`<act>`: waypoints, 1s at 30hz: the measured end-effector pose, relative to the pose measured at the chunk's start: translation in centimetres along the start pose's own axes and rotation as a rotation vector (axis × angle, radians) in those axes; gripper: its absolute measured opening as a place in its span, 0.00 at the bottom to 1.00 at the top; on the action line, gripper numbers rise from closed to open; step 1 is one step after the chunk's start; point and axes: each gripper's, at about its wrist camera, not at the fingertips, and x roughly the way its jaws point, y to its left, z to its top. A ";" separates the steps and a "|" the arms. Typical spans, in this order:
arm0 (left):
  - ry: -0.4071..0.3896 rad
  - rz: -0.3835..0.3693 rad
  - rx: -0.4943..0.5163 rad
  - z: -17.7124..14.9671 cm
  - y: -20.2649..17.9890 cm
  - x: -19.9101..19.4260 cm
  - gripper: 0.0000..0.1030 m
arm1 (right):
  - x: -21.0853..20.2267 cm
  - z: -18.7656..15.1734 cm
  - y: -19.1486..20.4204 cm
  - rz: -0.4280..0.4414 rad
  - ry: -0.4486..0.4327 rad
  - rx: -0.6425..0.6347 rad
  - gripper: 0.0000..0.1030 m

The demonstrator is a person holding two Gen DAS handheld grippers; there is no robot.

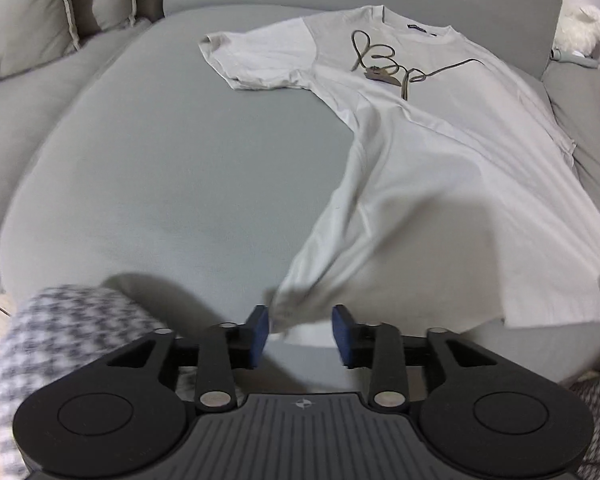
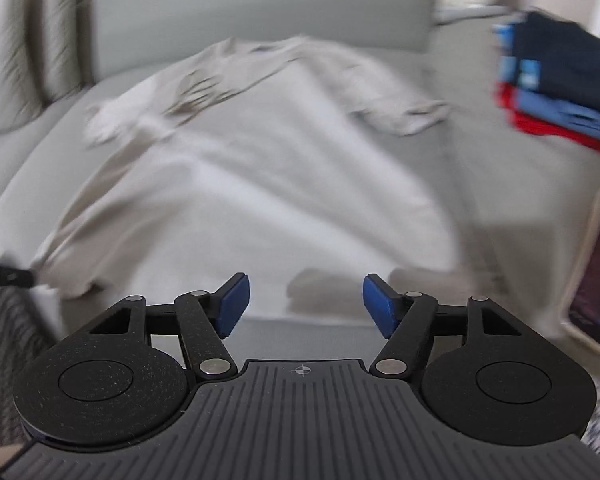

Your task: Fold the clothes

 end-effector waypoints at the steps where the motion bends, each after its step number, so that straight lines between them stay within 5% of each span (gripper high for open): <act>1: 0.001 0.014 0.014 0.3 -0.5 0.4 0.41 | 0.1 0.1 -0.8 -0.019 -0.006 0.013 0.67; 8: 0.014 0.049 0.126 0.8 -1.7 1.7 0.53 | 1.9 1.3 -7.9 -0.118 0.005 0.059 0.67; 12: 0.031 0.028 0.115 0.1 -1.2 1.9 0.53 | 4.2 1.5 -10.5 -0.044 0.100 0.115 0.65; 14: 0.054 0.024 0.107 -0.2 -1.3 2.3 0.53 | 5.3 1.5 -10.7 0.007 0.150 0.125 0.57; 17: 0.075 0.004 0.096 -0.8 -1.5 2.8 0.43 | 6.2 1.4 -10.1 0.030 0.206 0.119 0.49; 19: 0.079 -0.016 0.095 -0.9 -1.7 2.7 0.14 | 6.2 1.4 -9.4 0.013 0.215 0.093 0.42; 20: 0.078 -0.027 0.098 -0.8 -1.9 2.5 0.09 | 6.0 1.4 -9.0 0.015 0.214 0.077 0.16; 21: 0.077 -0.038 0.104 -0.6 -2.0 2.2 0.08 | 5.6 1.5 -8.6 0.035 0.214 0.054 0.04; 30: -0.001 -0.064 0.084 -0.1 0.4 -4.4 0.07 | -0.4 3.3 -6.3 0.010 0.126 -0.120 0.04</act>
